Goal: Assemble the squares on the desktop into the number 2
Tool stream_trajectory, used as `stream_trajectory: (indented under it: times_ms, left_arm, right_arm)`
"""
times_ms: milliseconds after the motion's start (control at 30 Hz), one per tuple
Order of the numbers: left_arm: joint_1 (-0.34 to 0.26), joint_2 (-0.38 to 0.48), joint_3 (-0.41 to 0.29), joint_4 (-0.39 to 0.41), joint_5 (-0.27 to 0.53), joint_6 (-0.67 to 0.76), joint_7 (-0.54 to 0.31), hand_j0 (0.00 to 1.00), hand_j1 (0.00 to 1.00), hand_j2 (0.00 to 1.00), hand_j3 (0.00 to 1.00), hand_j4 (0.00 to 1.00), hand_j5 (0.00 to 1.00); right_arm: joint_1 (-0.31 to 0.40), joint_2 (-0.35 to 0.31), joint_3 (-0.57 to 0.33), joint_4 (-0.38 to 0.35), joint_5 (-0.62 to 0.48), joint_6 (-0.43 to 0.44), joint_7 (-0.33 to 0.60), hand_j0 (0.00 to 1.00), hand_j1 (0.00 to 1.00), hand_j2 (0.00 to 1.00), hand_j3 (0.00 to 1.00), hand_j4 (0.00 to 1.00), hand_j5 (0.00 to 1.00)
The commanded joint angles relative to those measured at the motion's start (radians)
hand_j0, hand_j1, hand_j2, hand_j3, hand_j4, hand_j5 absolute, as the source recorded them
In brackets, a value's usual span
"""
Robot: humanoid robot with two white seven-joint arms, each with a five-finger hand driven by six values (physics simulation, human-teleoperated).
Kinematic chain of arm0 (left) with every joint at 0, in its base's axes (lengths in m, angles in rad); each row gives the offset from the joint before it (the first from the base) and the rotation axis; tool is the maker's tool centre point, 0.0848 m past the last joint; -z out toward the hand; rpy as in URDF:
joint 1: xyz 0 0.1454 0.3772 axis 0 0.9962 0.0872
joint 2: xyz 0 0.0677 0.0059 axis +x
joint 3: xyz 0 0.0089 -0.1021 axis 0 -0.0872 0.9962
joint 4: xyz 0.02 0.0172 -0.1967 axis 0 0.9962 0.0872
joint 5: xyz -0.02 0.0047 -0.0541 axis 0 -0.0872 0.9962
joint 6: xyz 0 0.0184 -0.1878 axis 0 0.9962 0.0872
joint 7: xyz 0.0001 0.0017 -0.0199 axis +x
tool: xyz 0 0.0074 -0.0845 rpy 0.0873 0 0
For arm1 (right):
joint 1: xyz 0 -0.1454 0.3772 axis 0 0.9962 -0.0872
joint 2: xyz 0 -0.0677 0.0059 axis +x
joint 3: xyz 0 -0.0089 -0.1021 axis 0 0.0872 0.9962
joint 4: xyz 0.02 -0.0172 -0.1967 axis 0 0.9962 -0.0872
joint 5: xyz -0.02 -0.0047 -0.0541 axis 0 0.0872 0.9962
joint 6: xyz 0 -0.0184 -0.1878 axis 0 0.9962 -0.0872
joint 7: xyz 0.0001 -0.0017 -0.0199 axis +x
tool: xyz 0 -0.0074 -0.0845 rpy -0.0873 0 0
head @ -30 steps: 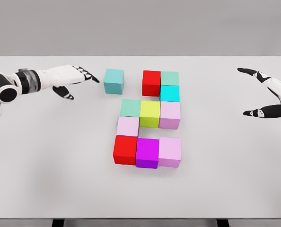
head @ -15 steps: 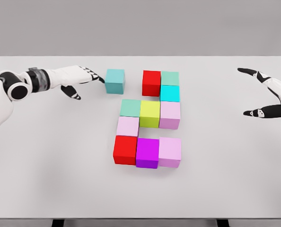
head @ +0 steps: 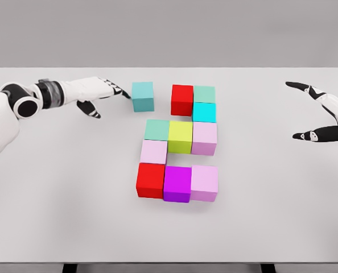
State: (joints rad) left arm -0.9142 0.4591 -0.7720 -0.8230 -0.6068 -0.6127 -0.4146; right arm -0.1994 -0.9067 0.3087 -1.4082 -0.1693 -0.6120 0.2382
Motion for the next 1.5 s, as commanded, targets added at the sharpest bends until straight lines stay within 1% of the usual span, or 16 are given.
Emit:
stream_trajectory:
  times_ms: [0,167,600,833,967,1467]
  left_arm:
    - [0.0,0.0,0.002,0.011,0.005,0.002,0.0,0.9,0.9,0.9,0.9,0.9,0.9]
    - [-0.014,-0.014,0.002,0.034,0.005,0.002,0.0,0.9,0.9,0.9,0.9,0.9,0.9]
    - [-0.026,-0.056,0.002,0.053,0.004,0.002,-0.01,0.9,0.9,0.9,0.9,0.9,0.9]
    - [-0.043,-0.059,0.002,0.097,0.004,0.002,-0.01,0.91,0.91,0.91,0.91,0.91,0.91]
    - [-0.06,-0.083,0.002,0.134,0.004,0.002,-0.01,0.91,0.91,0.91,0.91,0.91,0.91]
    - [-0.068,-0.12,0.002,0.137,0.004,0.002,-0.021,0.92,0.92,0.92,0.92,0.92,0.92]
  right_arm:
    - [0.0,-0.001,0.0,0.0,-0.007,0.001,0.0,1.0,1.0,1.0,1.0,1.0,1.0]
    - [0.0,-0.001,0.0,-0.002,-0.007,0.001,0.0,1.0,1.0,1.0,1.0,1.0,1.0]
    - [0.0,-0.001,0.0,0.0,-0.007,0.001,0.0,1.0,1.0,1.0,1.0,1.0,1.0]
    - [0.002,-0.001,0.0,0.0,-0.007,0.001,0.0,1.0,1.0,1.0,1.0,1.0,1.0]
    - [0.002,-0.001,0.0,0.0,-0.007,0.001,0.0,1.0,1.0,1.0,1.0,1.0,1.0]
    - [0.002,-0.001,0.0,0.0,-0.007,0.001,0.0,1.0,1.0,1.0,1.0,1.0,1.0]
